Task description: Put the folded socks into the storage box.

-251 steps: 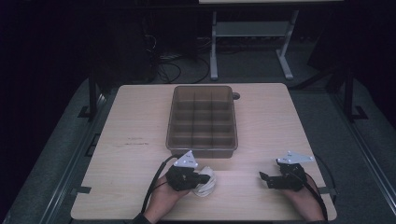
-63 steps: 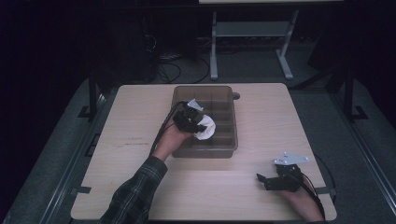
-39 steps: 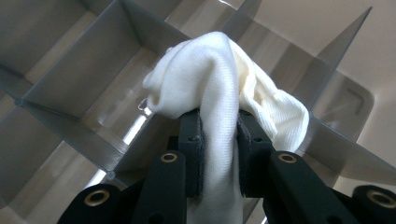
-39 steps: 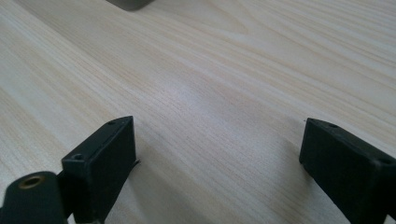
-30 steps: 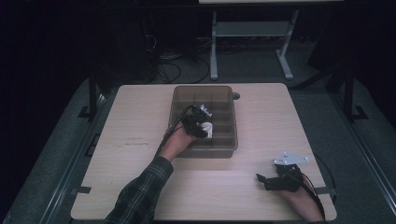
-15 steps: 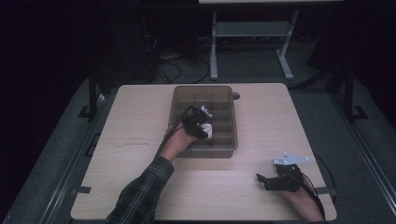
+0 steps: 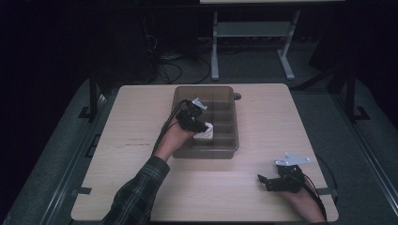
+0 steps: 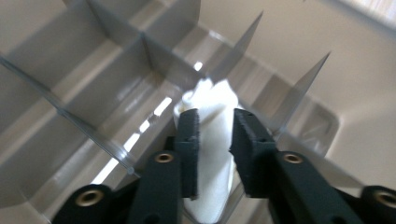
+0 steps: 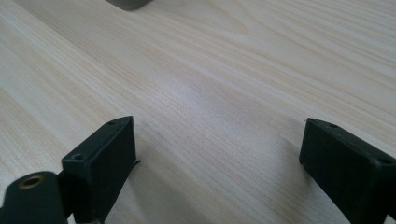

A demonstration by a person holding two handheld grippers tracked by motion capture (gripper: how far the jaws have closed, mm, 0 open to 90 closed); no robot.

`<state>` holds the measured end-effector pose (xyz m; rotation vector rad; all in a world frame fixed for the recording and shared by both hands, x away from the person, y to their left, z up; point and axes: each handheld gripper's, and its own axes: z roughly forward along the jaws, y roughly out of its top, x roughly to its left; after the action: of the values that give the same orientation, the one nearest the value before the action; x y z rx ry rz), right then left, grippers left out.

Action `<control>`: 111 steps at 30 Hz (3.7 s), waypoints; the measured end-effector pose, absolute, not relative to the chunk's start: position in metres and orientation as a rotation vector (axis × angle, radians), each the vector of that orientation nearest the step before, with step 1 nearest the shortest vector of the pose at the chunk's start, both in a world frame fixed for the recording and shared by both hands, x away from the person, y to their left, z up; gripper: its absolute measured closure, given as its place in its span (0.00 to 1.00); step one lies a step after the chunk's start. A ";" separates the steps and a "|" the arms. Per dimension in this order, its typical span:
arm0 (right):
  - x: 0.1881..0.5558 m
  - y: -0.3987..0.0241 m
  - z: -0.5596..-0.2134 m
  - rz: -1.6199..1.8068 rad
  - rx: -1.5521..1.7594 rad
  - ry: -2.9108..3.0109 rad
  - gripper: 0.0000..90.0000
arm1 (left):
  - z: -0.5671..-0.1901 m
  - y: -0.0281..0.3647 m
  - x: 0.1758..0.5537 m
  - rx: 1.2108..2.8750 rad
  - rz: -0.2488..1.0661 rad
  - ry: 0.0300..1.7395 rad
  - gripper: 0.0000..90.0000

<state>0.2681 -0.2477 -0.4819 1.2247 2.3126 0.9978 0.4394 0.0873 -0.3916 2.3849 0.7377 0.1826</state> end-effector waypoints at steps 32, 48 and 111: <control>0.268 -0.248 -0.482 1.000 1.226 2.313 0.11 | -0.423 0.064 0.452 2.426 0.173 0.769 1.00; 0.268 -0.248 -0.482 1.000 1.224 2.314 0.11 | -0.405 0.086 0.447 2.318 0.139 0.750 0.84; 0.268 -0.247 -0.482 0.997 1.226 2.313 0.11 | -0.394 0.228 0.321 2.136 0.317 0.687 0.15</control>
<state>0.2680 -0.2471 -0.4820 1.2258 2.3132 0.9969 0.3208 0.2283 -0.3937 2.1363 0.6871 0.3168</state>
